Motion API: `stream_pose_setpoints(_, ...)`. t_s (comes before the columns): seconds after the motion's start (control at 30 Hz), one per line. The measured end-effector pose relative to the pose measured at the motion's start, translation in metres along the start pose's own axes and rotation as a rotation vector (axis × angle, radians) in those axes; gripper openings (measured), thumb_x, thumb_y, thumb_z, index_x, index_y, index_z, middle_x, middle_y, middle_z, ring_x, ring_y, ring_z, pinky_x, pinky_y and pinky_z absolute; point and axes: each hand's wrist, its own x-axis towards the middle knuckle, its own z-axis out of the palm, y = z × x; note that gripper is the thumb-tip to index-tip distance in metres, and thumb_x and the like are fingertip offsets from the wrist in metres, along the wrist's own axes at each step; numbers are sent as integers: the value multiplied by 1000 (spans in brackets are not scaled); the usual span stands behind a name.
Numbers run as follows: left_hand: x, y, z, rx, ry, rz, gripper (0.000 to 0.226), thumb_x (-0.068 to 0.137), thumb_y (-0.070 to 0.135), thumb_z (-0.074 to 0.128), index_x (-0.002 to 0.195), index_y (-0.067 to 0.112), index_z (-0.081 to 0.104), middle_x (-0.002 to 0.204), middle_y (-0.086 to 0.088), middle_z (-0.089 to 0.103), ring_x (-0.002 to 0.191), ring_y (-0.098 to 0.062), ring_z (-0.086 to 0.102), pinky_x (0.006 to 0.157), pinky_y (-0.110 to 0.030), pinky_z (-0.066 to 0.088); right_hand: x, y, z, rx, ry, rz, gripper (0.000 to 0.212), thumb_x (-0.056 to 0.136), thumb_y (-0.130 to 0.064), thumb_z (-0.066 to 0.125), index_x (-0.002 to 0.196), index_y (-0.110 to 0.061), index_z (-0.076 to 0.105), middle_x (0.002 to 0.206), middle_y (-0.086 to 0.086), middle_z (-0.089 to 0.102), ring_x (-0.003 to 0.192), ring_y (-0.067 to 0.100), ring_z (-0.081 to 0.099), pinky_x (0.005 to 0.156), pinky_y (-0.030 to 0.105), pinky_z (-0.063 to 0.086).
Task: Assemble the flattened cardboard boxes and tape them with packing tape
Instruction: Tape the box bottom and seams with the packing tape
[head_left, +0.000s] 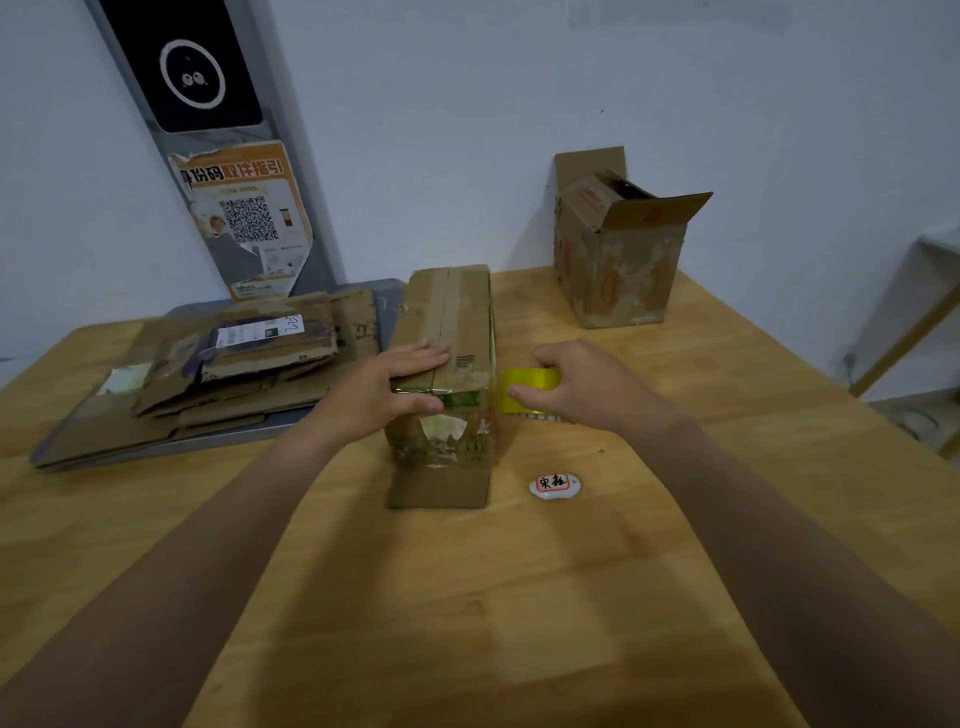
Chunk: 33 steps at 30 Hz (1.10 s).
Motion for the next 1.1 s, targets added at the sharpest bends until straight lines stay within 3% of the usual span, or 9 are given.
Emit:
stream_pose_setpoints(0.17, -8, -11, -24, -209, -86, -9, 61, 67, 25, 86, 124, 39, 69, 128, 38, 59, 137, 13, 40, 109, -4, 31, 3, 5, 8, 113, -27, 0, 40, 79, -66, 64, 64, -31, 50, 61, 3, 58, 47, 15, 64, 45, 37, 48)
stream_pose_setpoints(0.33, -13, -16, -47, -203, -251, -9, 60, 83, 1, 79, 135, 28, 65, 140, 32, 55, 141, 14, 34, 114, -9, 29, 3, 10, 11, 142, -35, -1, 52, 82, -59, 66, 70, -11, 49, 70, 15, 57, 45, 18, 63, 43, 37, 46)
stream_pose_setpoints(0.5, -14, -15, -49, -231, -303, 9, 65, 87, -18, 67, 138, 24, 63, 148, 27, 51, 145, 13, 26, 109, -10, 37, 0, 11, 14, 127, -22, 8, 45, 94, -39, 70, 72, -5, 50, 63, 8, 52, 46, 18, 63, 45, 33, 46)
stream_pose_setpoints(0.6, -17, -18, -49, -240, -307, 25, 69, 88, -20, 63, 139, 25, 61, 150, 27, 49, 147, 12, 23, 118, -19, 30, 0, 8, 16, 115, -14, 8, 44, 95, -38, 69, 72, -5, 51, 62, 13, 53, 45, 14, 61, 43, 29, 46)
stream_pose_setpoints(0.67, -15, -19, -52, -219, -335, 31, 69, 89, -20, 63, 139, 27, 61, 151, 28, 47, 147, 12, 22, 121, -24, 26, 1, 7, 15, 107, -12, -2, 45, 95, -38, 69, 71, -5, 50, 64, 16, 54, 44, 13, 61, 42, 24, 44)
stream_pose_setpoints(0.77, -12, -20, -57, -168, -361, 53, 66, 89, -16, 65, 138, 29, 62, 150, 28, 48, 147, 11, 24, 123, -28, 22, 1, 5, 14, 70, -22, -9, 44, 95, -40, 68, 69, -10, 48, 65, 13, 54, 45, 16, 61, 45, 34, 46)
stream_pose_setpoints(0.93, -14, -13, -49, -102, -203, 18, 54, 89, -3, 73, 125, 37, 71, 137, 29, 61, 139, 10, 41, 124, -35, 28, 4, -5, 10, -60, -2, -45, 44, 96, -45, 63, 73, -9, 54, 63, 12, 59, 52, 18, 59, 58, 46, 50)
stream_pose_setpoints(1.03, -12, 9, -39, 97, -85, 29, 35, 96, 36, 69, 128, 47, 65, 120, 21, 61, 122, -3, 53, 110, -41, 42, 3, -18, 9, -150, -6, -117, 39, 96, -50, 62, 70, -23, 53, 64, 1, 60, 59, 14, 59, 65, 45, 51)
stream_pose_setpoints(1.1, -11, 25, -24, 235, -30, 24, 37, 100, 54, 53, 137, 52, 58, 114, 12, 51, 118, -18, 47, 104, -46, 41, 2, -29, 12, -131, -41, -139, 36, 94, -55, 63, 72, -28, 53, 66, -2, 61, 60, 10, 59, 66, 43, 52)
